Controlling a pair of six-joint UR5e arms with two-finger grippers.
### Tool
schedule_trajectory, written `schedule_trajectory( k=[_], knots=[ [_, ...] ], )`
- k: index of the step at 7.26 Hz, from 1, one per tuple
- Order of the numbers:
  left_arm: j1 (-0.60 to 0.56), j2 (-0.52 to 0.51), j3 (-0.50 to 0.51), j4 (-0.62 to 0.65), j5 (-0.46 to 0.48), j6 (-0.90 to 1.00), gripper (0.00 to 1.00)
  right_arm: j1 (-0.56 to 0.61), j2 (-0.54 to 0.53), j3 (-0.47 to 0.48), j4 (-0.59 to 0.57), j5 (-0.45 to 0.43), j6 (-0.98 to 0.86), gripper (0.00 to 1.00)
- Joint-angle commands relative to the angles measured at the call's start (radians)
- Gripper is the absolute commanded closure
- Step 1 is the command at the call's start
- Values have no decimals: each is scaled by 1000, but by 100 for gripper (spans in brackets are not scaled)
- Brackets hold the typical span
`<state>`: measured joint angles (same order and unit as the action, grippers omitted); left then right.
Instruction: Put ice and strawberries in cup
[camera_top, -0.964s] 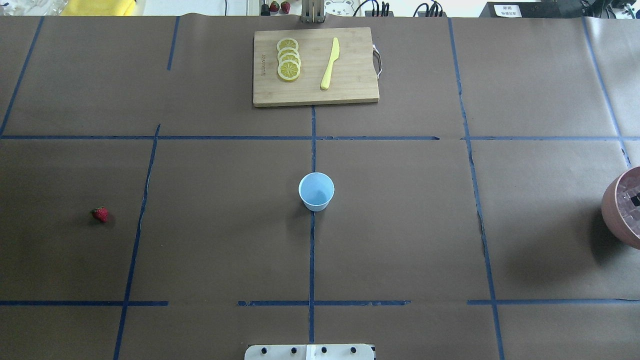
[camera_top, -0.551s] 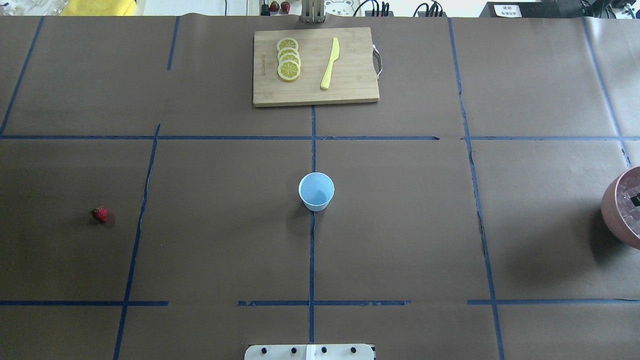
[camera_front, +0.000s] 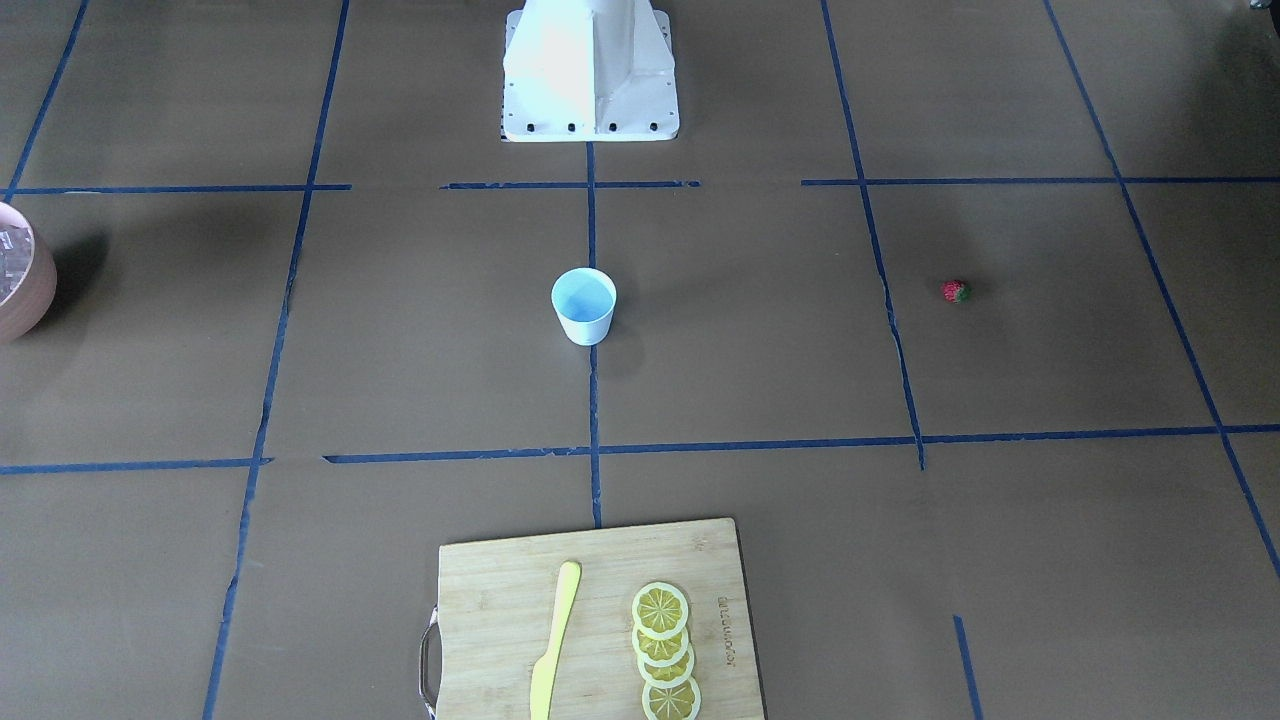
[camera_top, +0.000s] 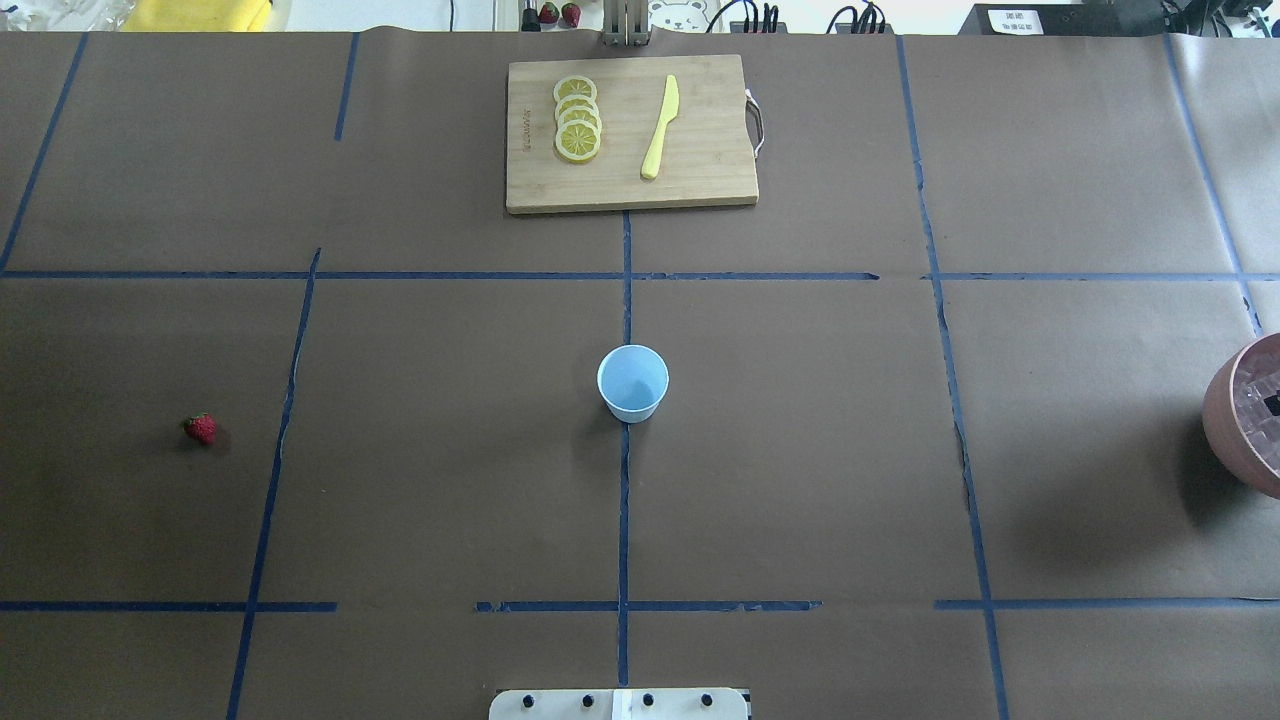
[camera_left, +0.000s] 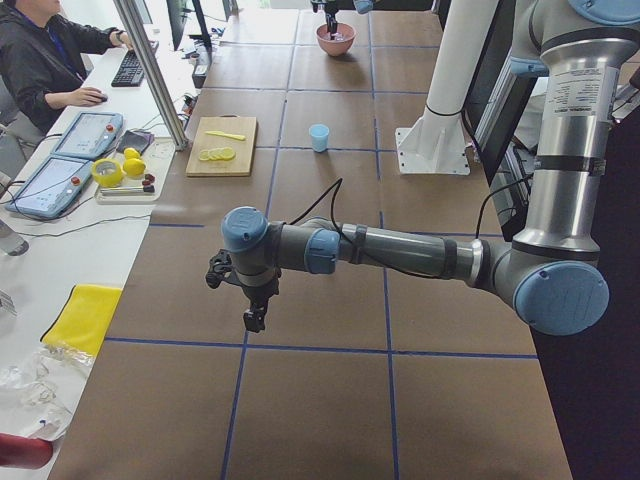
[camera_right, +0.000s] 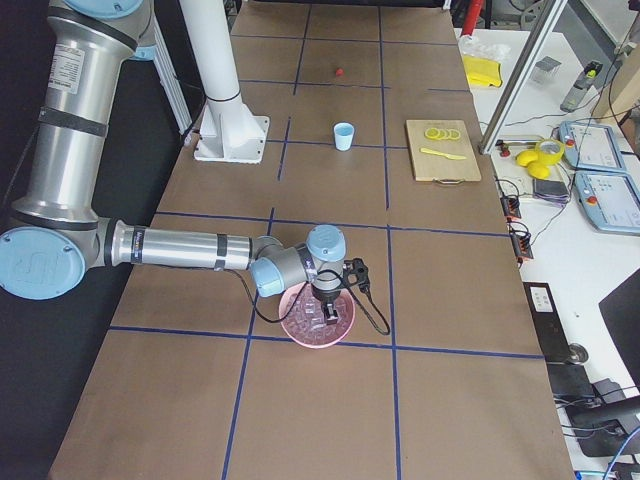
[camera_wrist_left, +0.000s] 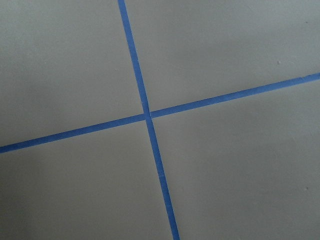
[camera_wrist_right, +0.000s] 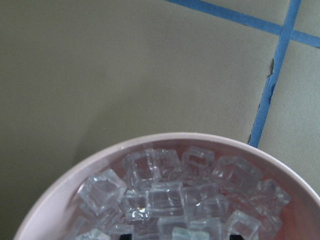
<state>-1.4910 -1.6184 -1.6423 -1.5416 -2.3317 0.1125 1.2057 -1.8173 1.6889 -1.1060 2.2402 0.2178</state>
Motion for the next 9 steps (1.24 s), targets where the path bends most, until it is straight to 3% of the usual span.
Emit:
schedule_trajectory(
  k=[1,4,7,9],
  knots=[
    [0,0,-1,0,0,-2,0,0,0,0,0,1,0,36],
    [0,0,1,0,-2,-4,0,-2,0,-2,-2,6,-9,57],
    [0,2,3,0,-2,-11,0,-5,6,0,-3,32,-14,91],
    [0,2,-2,0,-2,-19,0,35,7,23,-9,62,-12,100]
  ],
)
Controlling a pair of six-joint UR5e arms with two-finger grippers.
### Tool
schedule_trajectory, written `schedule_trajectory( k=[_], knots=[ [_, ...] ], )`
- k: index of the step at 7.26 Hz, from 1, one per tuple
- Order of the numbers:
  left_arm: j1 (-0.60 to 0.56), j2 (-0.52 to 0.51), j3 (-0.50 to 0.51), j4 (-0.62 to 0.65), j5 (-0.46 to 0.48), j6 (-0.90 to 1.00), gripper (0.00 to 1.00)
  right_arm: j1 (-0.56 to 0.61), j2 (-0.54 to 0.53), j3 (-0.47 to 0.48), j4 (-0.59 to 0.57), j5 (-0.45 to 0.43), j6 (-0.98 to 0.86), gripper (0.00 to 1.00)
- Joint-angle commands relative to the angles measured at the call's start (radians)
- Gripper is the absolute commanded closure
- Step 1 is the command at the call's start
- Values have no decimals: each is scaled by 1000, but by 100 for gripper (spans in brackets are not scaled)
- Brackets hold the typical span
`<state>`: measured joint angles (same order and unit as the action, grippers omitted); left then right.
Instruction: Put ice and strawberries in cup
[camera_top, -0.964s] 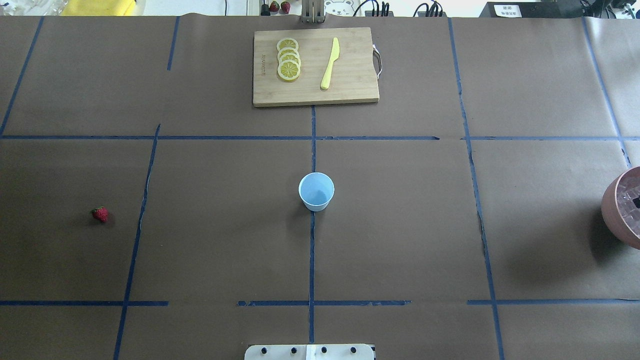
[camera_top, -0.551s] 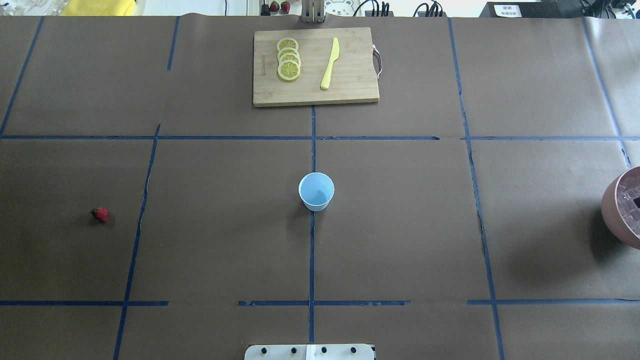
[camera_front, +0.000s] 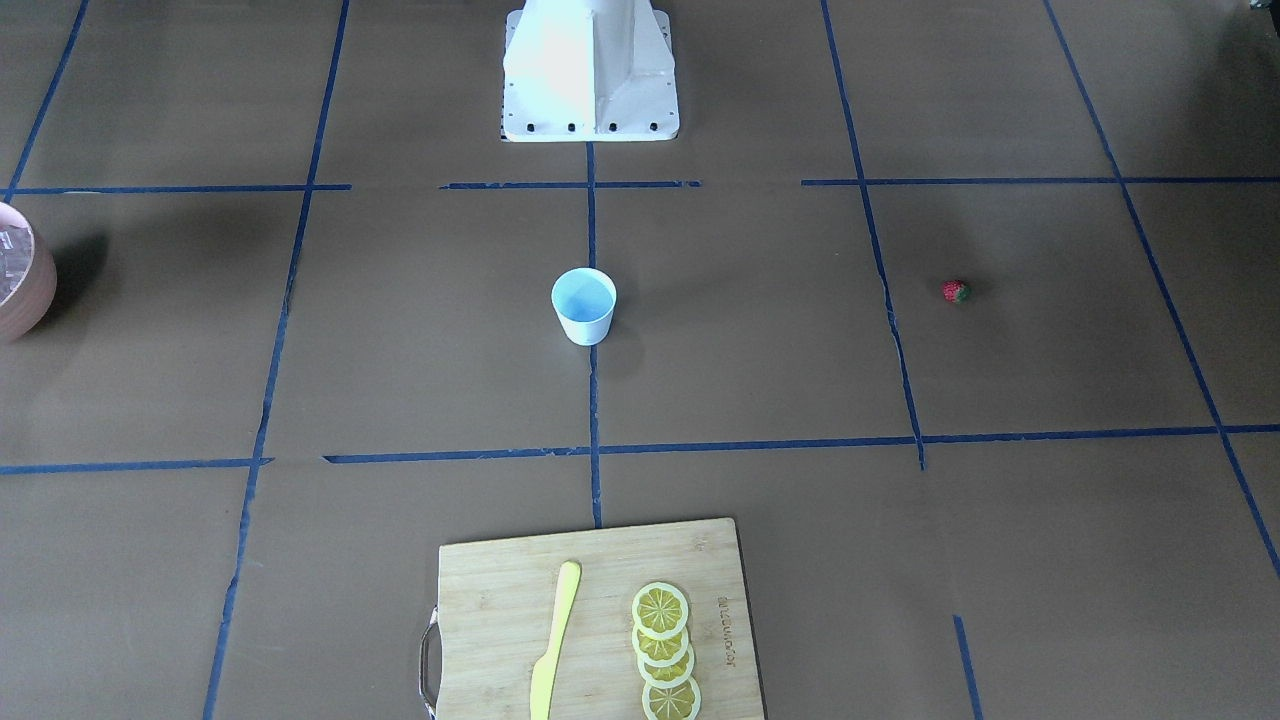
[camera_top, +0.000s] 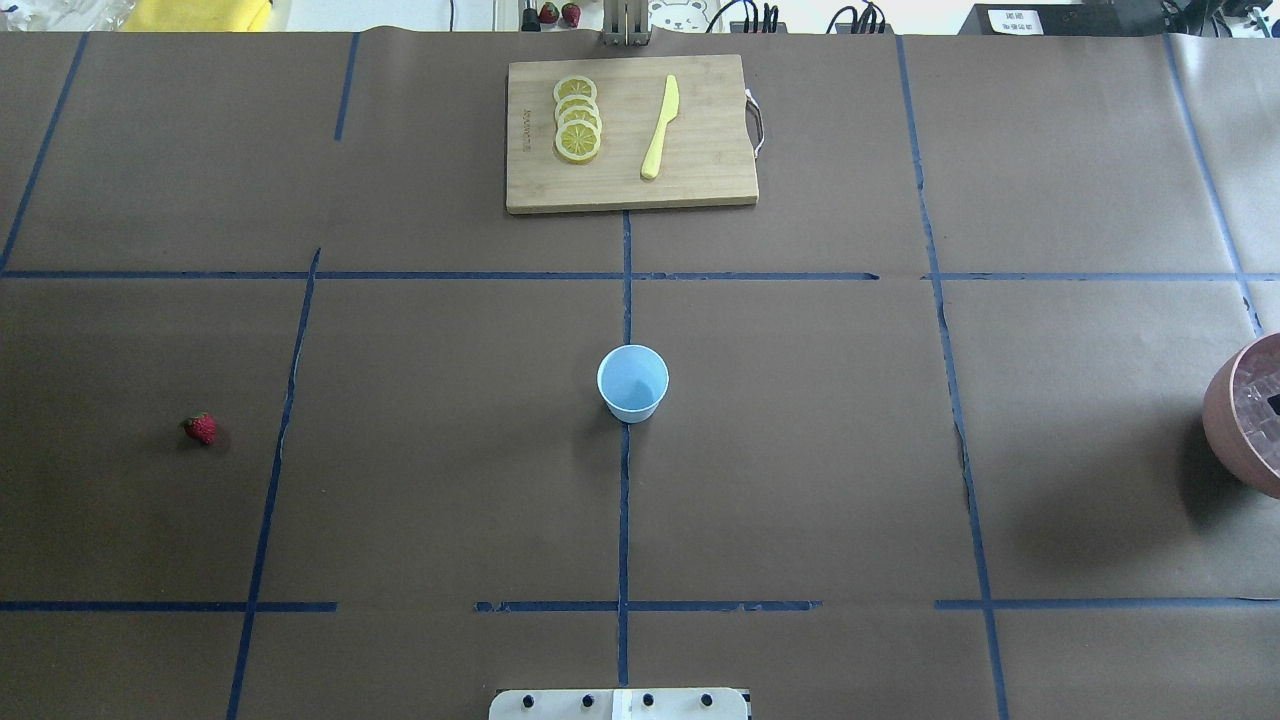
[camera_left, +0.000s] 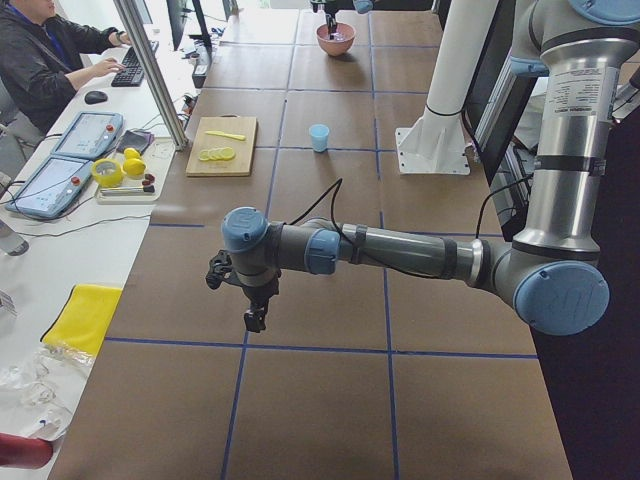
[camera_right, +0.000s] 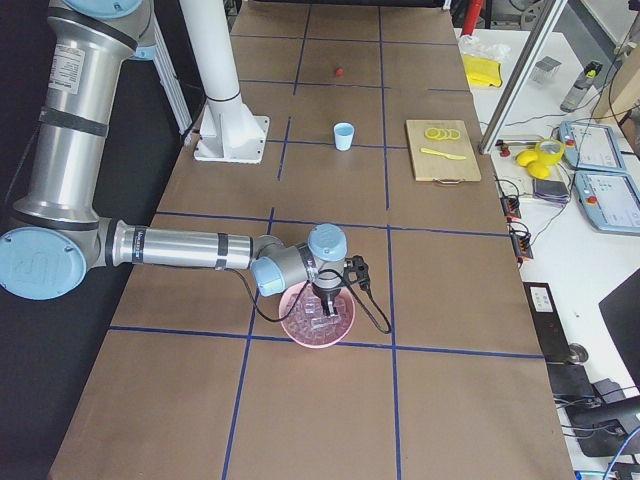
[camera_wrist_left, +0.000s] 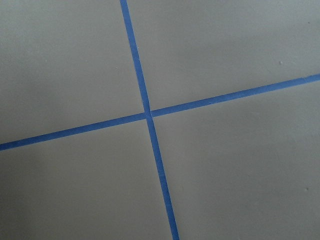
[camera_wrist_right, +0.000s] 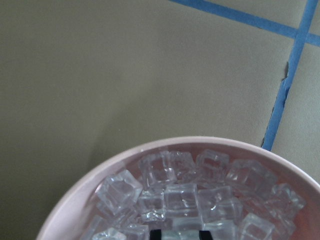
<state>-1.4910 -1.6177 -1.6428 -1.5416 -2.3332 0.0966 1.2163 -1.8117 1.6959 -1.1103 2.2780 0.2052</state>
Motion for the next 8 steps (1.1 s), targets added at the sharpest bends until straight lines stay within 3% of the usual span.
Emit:
schedule_trajectory(
  k=[1,3,5,7,8],
  knots=[
    [0,-1,-2,0,-15,-3,0,41,6,69,-79,73,0,100],
    [0,-1,-2,0,-38,-5,0,51,72,251,-345,74,0,100],
    [0,-2,1,0,-37,-6,0,29,327,297,-649,66,8,100],
    [2,-4,3,0,-32,-2,0,-61,513,295,-764,69,99,99],
    [2,-5,3,0,-31,-3,0,-164,597,292,-764,60,279,99]
  ],
)
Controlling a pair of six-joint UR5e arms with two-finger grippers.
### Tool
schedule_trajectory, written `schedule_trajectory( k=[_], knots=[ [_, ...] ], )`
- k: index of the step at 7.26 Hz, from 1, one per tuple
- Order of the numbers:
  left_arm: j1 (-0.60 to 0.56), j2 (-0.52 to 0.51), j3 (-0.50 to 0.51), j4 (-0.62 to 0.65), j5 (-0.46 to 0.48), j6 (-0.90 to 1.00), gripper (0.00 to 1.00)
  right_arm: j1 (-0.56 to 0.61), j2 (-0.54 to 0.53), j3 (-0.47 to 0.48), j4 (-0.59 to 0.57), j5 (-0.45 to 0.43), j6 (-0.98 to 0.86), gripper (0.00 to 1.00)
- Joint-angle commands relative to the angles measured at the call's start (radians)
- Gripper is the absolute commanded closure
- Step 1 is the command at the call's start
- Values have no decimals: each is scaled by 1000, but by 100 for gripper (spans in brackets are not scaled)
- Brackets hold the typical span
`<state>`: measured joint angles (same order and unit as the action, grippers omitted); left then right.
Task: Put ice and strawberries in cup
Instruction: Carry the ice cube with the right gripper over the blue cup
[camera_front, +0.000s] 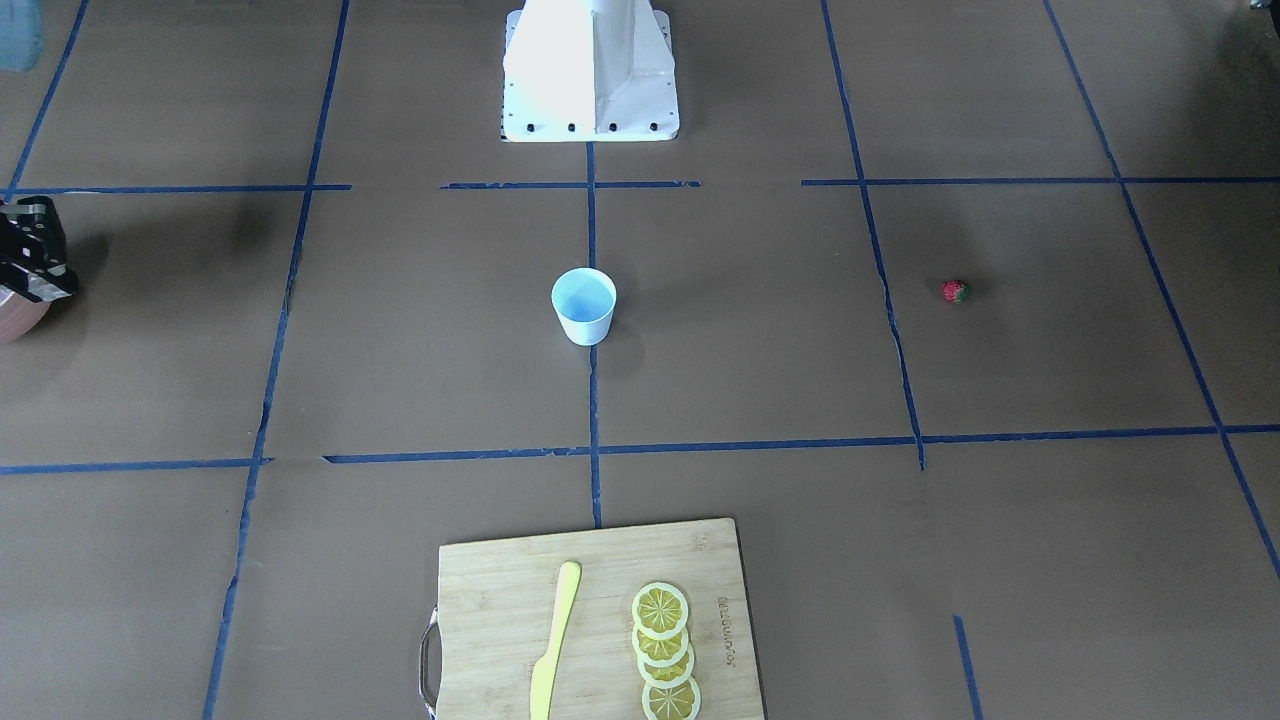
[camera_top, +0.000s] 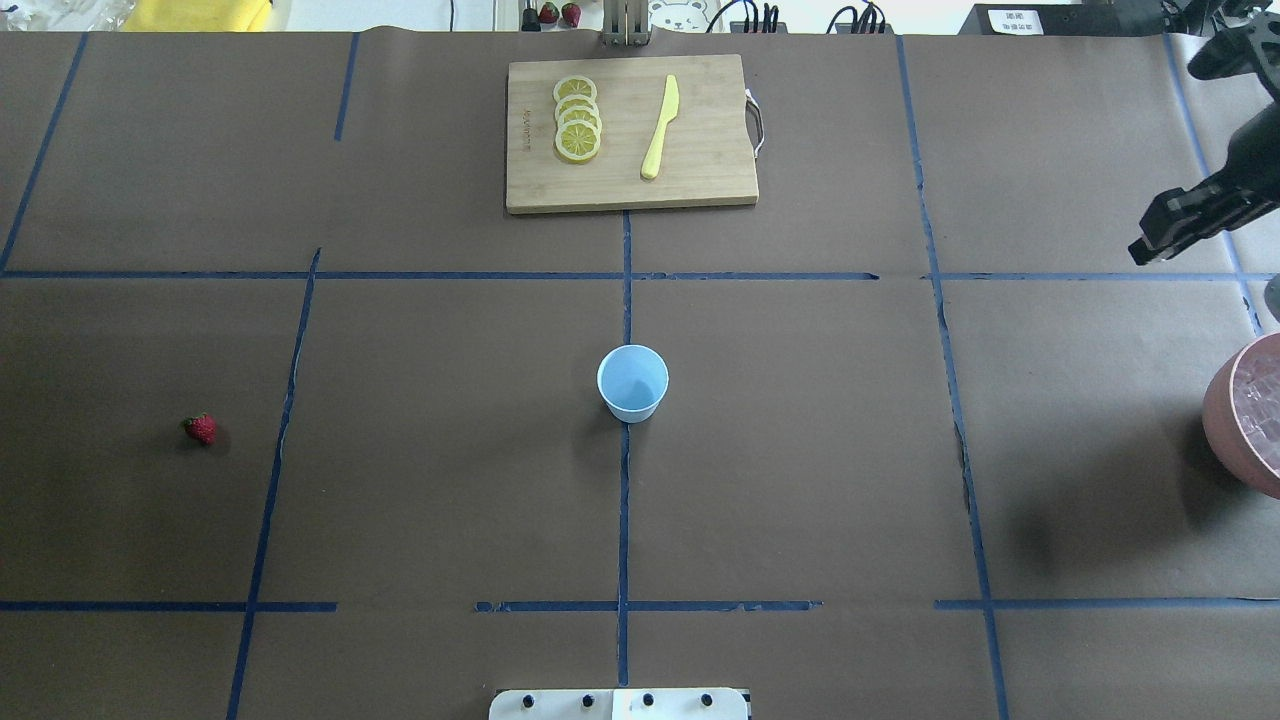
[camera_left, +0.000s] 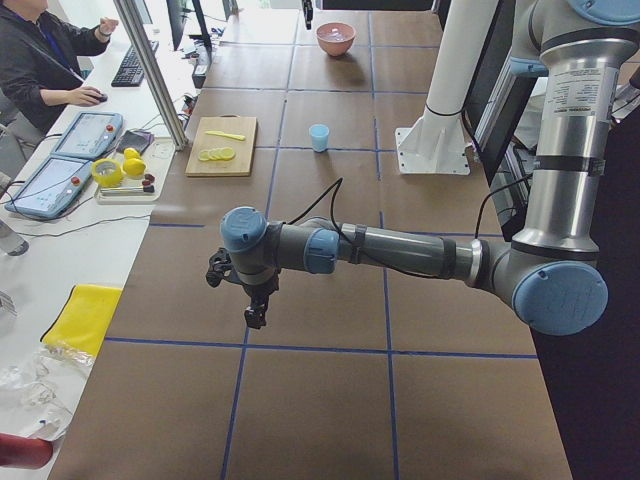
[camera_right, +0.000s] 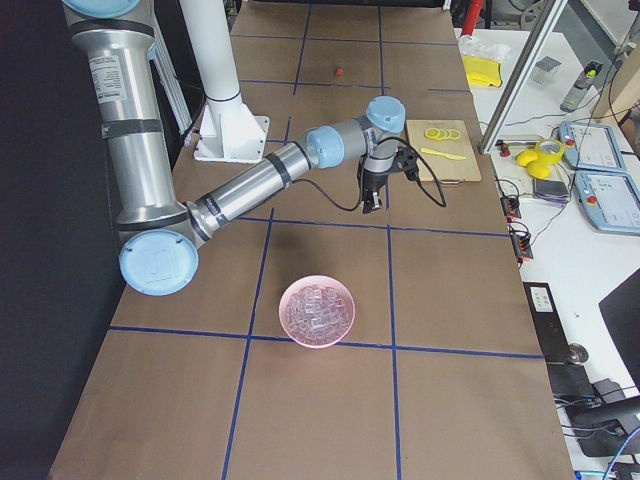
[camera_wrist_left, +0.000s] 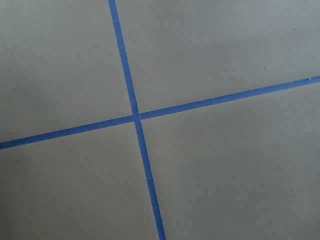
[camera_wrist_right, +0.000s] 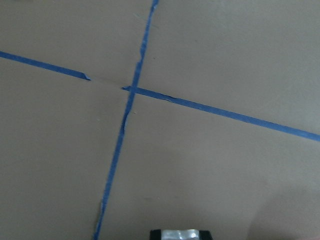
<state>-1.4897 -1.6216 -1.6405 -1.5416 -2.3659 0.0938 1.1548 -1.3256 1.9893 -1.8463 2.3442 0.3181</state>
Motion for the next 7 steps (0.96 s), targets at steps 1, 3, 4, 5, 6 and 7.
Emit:
schedule_trajectory(
  k=[1,3,4,5,6,7],
  knots=[
    [3,-3,2,1,4,-2,0,-201,203,-23,-27,-61,323,99],
    [12,-6,8,1,5,-3,0,-346,363,-91,-17,-147,552,98],
    [15,-6,10,1,5,-3,0,-421,425,-119,-16,-204,614,98],
    [22,-6,10,3,5,-3,0,-479,506,-182,-16,-236,707,98],
    [22,-6,11,3,7,-2,0,-533,573,-252,16,-278,773,98],
    [26,-6,11,3,8,-2,0,-573,612,-308,60,-322,818,98]
  ],
)
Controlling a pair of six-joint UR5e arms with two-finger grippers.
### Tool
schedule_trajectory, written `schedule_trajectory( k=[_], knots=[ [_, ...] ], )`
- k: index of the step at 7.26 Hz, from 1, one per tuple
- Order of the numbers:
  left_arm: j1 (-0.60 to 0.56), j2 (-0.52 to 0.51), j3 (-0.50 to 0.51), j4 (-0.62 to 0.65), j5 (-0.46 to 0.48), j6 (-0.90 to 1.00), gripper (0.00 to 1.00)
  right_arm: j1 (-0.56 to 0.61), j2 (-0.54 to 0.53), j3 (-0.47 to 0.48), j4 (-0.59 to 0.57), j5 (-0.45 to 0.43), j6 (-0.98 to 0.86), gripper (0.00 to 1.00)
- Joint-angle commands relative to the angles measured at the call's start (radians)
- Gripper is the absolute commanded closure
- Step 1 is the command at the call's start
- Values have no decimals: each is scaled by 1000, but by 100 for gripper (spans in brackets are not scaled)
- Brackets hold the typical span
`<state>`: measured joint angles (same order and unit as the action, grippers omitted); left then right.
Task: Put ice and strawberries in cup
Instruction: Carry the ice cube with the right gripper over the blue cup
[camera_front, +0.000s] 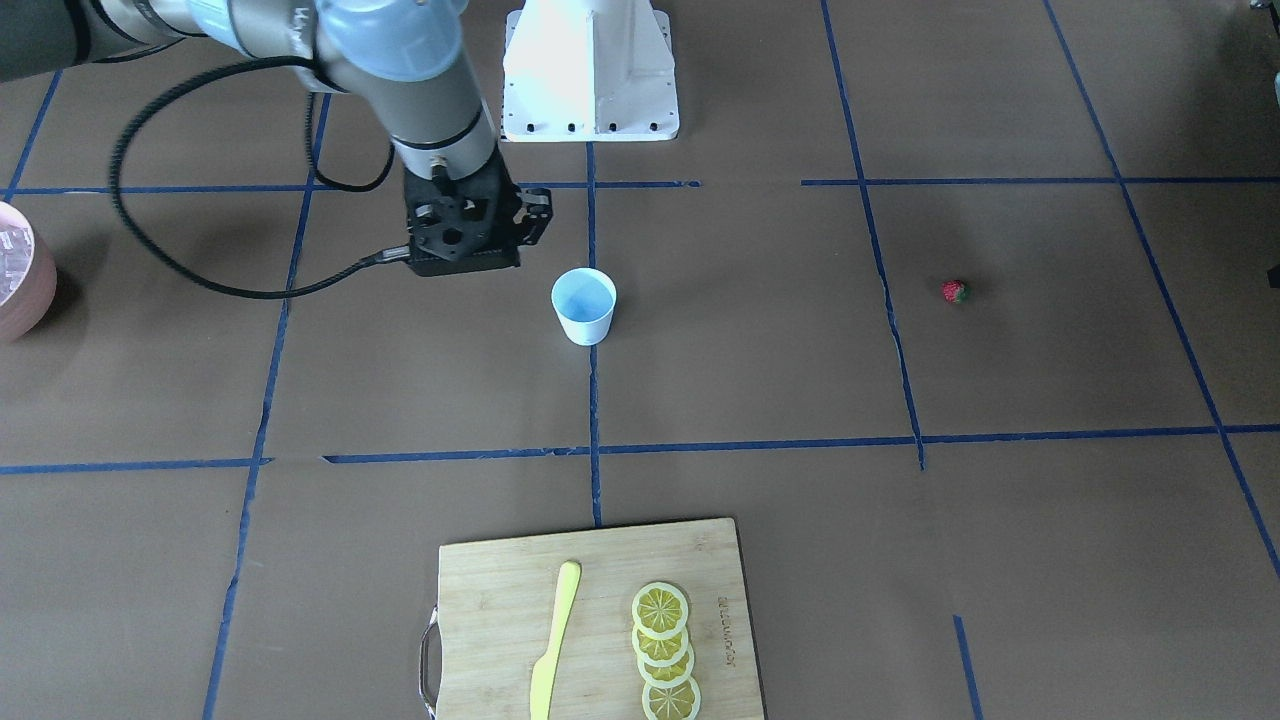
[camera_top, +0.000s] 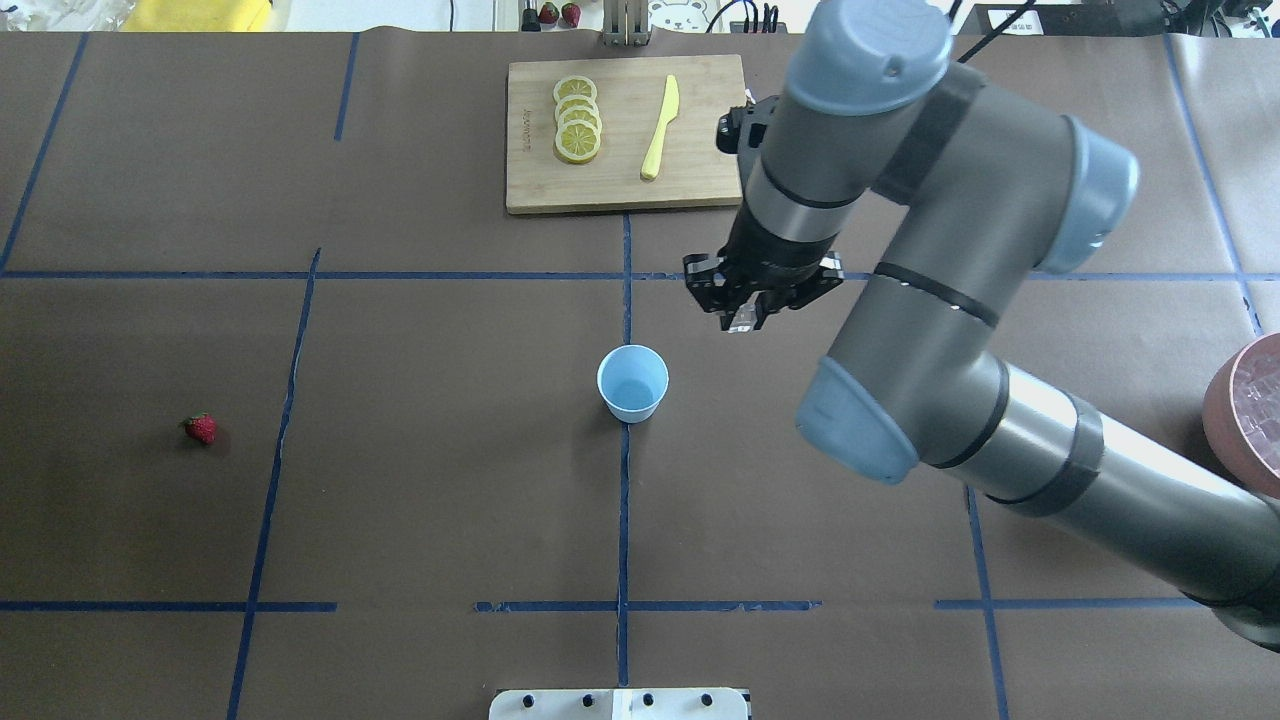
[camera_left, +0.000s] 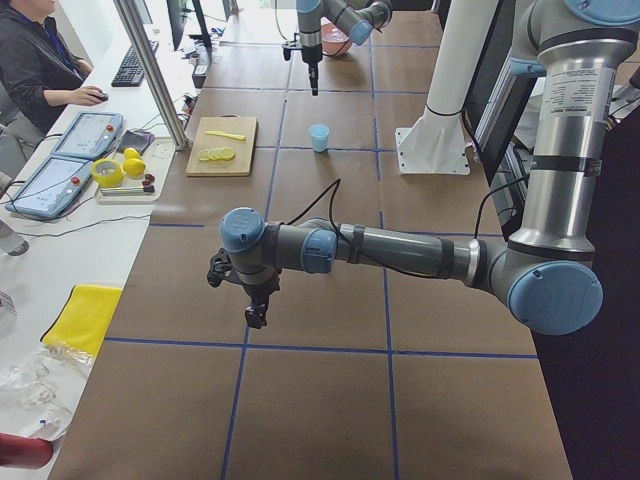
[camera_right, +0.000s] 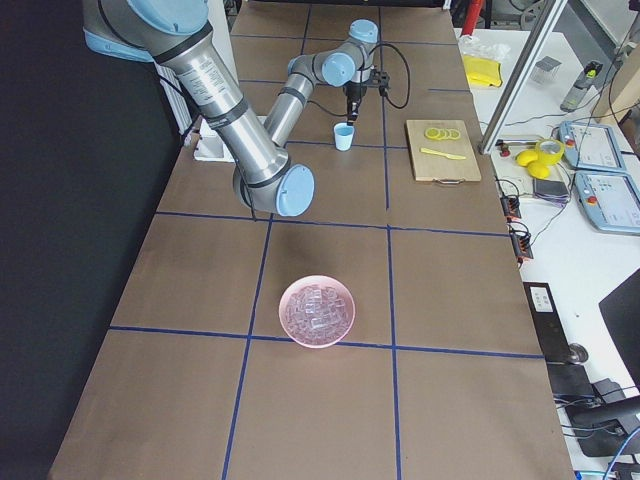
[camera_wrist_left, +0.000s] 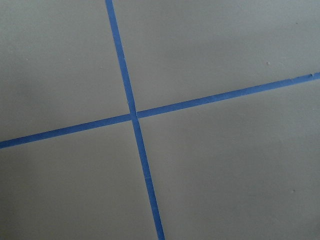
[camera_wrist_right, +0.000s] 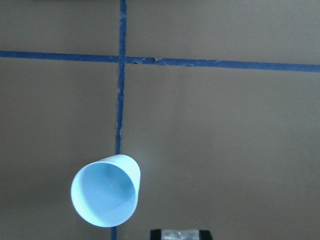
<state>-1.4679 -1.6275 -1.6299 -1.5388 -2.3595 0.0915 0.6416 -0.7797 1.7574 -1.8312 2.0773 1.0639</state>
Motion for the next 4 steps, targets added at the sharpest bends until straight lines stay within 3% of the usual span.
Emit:
schedule_trajectory(
  k=[1,2,4],
  knots=[
    [6,0,4,-1,0,1,0,-107,97,-137,82,-104,111,97],
    [6,0,4,-1,0,1,0,-132,102,-168,92,-150,128,97],
    [8,0,4,-1,0,1,0,-132,99,-179,90,-158,126,97]
  ],
)
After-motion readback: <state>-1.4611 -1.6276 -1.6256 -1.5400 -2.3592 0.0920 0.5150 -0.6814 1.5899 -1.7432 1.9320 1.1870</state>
